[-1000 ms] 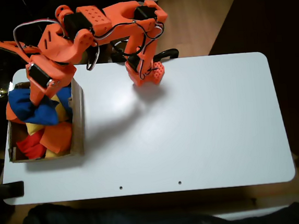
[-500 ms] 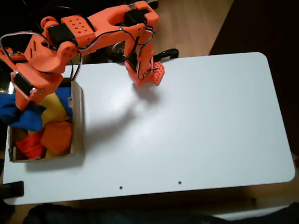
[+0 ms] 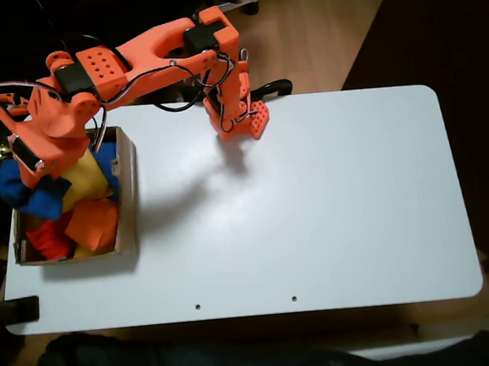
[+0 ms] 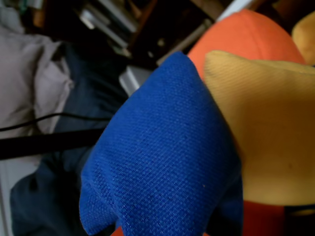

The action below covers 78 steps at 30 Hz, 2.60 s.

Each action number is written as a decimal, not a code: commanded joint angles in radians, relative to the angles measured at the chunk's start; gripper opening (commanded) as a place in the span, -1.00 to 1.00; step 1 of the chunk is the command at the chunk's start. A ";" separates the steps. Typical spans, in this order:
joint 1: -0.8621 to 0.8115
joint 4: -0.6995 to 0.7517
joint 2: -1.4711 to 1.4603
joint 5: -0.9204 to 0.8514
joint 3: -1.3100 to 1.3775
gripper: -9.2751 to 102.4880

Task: Grasp a bag and put it in the box.

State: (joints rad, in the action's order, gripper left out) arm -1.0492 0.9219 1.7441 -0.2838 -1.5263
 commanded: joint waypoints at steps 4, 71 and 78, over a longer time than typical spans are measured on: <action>-0.015 -0.034 -0.021 0.009 0.109 -0.83; 0.014 -0.029 -0.072 0.052 -0.095 0.28; 0.029 -0.017 -0.026 0.080 -0.138 0.44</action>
State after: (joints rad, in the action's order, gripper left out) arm -1.0354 0.9081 1.6690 -0.2117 -1.6552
